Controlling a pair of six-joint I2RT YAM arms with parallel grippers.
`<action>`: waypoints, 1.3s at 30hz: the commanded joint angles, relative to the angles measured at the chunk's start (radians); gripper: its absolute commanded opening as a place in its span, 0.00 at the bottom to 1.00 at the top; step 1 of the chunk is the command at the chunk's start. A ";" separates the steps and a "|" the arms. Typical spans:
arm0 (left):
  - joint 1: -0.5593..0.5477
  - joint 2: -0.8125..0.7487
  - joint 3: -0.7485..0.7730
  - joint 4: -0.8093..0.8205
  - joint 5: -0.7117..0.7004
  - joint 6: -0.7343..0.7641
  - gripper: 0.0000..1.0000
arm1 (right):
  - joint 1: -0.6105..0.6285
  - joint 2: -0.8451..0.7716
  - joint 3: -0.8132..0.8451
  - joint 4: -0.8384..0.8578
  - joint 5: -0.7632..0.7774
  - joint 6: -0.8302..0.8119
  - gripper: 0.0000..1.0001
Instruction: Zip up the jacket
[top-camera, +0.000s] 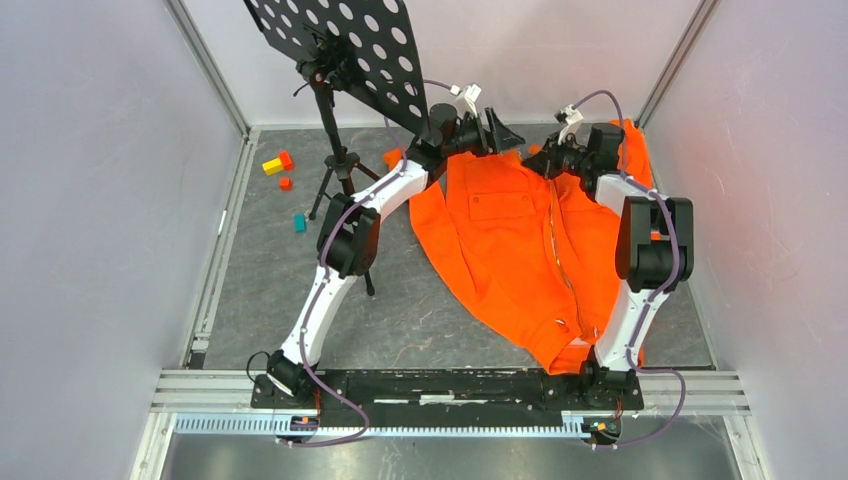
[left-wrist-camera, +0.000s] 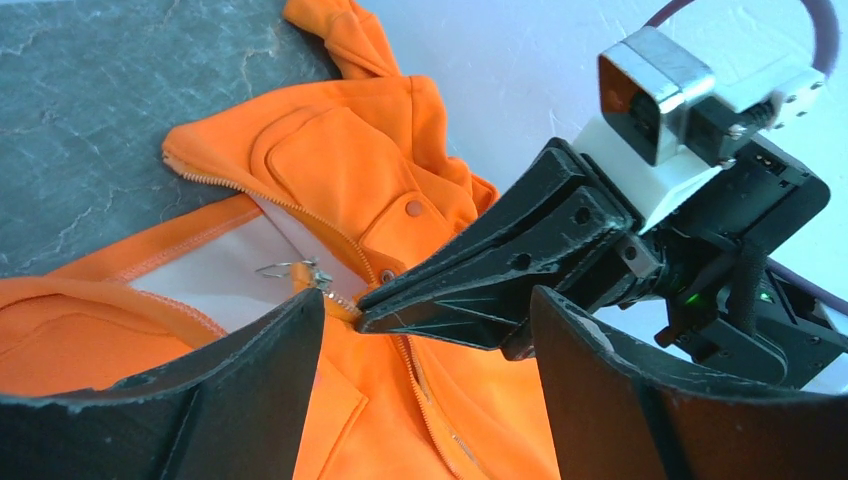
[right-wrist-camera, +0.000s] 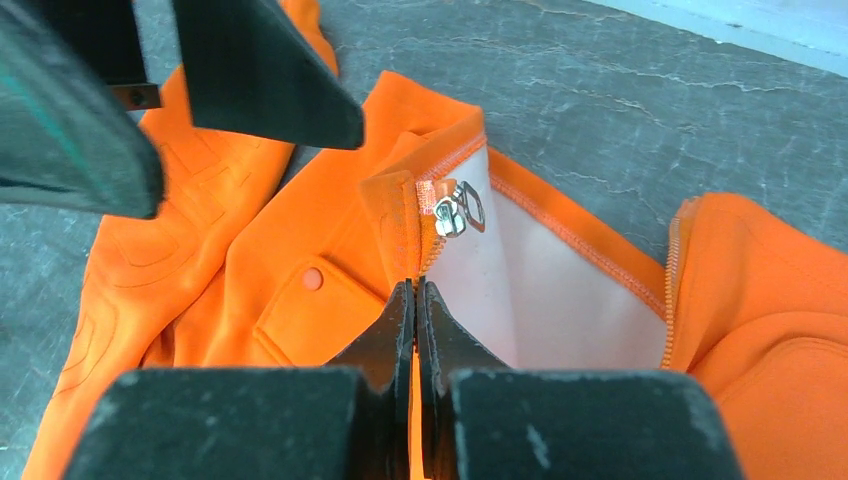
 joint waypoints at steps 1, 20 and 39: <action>0.018 0.027 0.019 0.051 0.072 -0.026 0.84 | 0.001 -0.076 -0.028 0.082 -0.075 0.002 0.00; 0.045 0.109 0.028 0.174 0.198 -0.133 0.52 | 0.004 -0.073 -0.031 0.111 -0.106 0.033 0.00; 0.046 0.104 -0.022 0.124 0.130 -0.114 0.03 | 0.014 -0.071 -0.001 0.061 0.004 0.074 0.21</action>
